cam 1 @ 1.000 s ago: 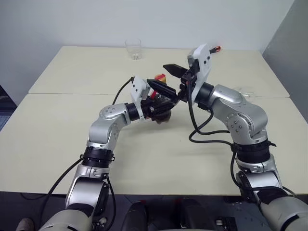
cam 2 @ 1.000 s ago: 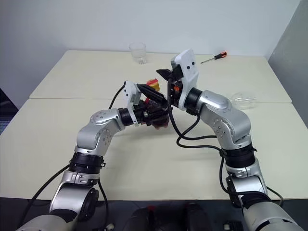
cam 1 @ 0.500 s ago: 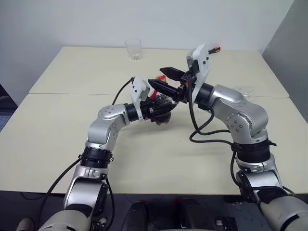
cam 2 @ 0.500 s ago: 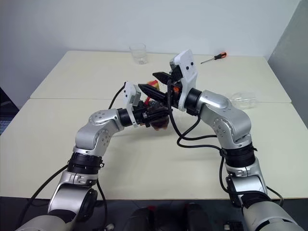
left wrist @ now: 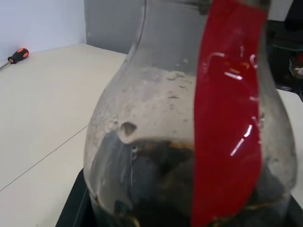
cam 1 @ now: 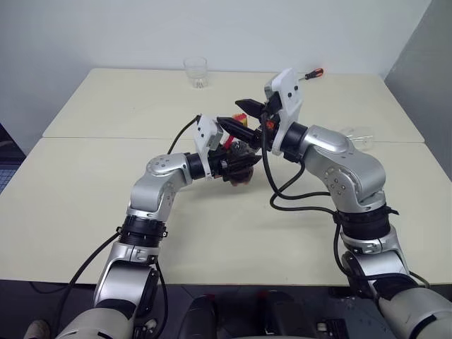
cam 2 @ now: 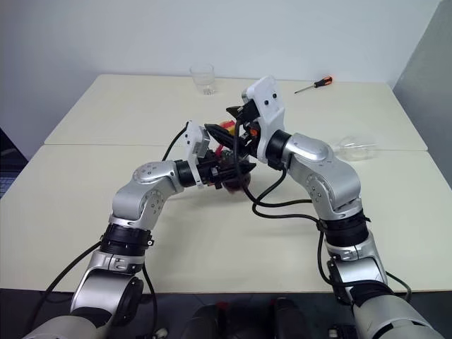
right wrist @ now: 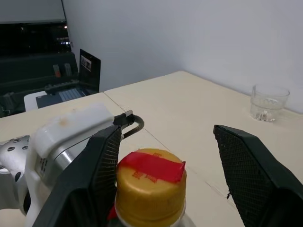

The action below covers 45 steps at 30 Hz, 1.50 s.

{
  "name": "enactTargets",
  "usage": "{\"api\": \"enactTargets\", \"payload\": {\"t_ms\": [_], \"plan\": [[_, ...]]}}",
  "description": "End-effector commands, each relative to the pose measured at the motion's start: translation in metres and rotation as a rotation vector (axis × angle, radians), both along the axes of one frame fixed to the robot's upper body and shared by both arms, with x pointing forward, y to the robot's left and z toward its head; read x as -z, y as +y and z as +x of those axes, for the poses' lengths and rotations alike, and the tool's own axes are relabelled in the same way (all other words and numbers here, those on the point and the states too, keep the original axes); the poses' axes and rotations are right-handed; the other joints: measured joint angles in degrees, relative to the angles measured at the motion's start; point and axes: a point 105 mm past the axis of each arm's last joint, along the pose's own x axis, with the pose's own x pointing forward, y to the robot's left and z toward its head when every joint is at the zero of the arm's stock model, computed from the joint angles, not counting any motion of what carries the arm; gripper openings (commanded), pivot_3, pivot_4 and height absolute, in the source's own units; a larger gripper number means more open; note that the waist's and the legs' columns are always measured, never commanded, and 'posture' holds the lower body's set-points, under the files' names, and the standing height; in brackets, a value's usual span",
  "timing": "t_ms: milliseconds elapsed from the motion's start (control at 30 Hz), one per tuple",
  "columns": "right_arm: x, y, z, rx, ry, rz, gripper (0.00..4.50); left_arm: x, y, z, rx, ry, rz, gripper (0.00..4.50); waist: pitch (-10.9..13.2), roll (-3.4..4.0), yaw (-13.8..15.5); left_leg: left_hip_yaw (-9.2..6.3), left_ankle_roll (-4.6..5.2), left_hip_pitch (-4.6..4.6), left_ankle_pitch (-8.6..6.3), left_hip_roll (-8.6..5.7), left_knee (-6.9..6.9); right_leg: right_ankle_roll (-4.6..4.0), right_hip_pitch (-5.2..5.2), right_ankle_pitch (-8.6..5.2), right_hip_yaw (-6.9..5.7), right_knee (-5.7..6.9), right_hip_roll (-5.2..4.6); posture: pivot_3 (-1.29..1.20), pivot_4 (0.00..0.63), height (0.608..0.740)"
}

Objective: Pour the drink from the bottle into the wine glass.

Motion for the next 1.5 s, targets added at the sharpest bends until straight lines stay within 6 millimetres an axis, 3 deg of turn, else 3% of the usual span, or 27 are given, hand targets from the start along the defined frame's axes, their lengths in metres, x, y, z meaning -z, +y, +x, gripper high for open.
{"api": "enactTargets", "payload": {"t_ms": [33,300,433,533,867,1167,1500], "plan": [[-0.014,0.007,-0.005,-0.016,-0.052,0.006,3.32,-0.021,-0.009,-0.008,0.062,-0.081,-0.013,2.18,0.0,0.0,0.0,0.01,0.0,0.0,0.0,0.0,0.0,0.0,0.0,0.0,0.0,0.0,0.0,0.0,0.15,0.74],[-0.013,0.01,-0.006,-0.025,-0.045,0.01,3.32,-0.02,-0.014,-0.01,0.08,-0.083,-0.013,2.18,0.0,0.0,0.0,0.0,0.0,0.0,0.0,0.0,0.0,0.0,0.0,0.0,0.0,0.0,0.0,0.0,0.15,0.74],[-0.012,0.011,-0.009,-0.049,-0.035,0.01,2.44,-0.022,-0.014,-0.009,0.081,-0.087,-0.012,2.18,0.0,0.0,-0.03,0.01,0.0,0.0,0.0,0.0,-0.01,0.0,-0.01,0.0,0.0,0.0,0.0,0.0,0.15,0.74],[-0.01,0.012,-0.011,-0.065,-0.025,0.007,1.33,-0.023,-0.014,-0.01,0.085,-0.089,-0.012,2.18,0.0,0.0,0.0,-0.02,0.0,0.0,0.0,0.0,-0.02,0.0,-0.01,0.0,0.0,0.0,0.0,0.0,0.15,0.74],[-0.012,0.009,-0.015,-0.12,0.015,0.036,1.3,-0.036,-0.013,-0.026,0.138,-0.096,-0.026,2.18,0.01,0.01,-0.04,-0.01,0.0,-0.01,0.0,0.0,-0.02,0.0,-0.01,0.0,0.0,-0.02,0.0,0.0,0.15,0.74],[-0.022,0.005,-0.051,-0.414,0.09,0.109,1.3,-0.043,-0.006,-0.066,0.231,-0.067,-0.017,2.18,0.05,0.04,-0.05,-0.08,0.01,-0.01,0.0,0.05,-0.05,-0.02,-0.02,-0.02,0.04,-0.04,-0.02,0.0,0.15,0.74],[-0.014,0.003,-0.089,-0.684,0.106,0.063,1.3,-0.064,-0.002,-0.1,0.296,-0.074,-0.039,2.18,0.08,0.03,-0.06,-0.07,0.01,0.0,0.0,0.02,-0.04,-0.02,0.0,-0.02,0.03,-0.02,0.0,0.0,0.15,0.74]]}}
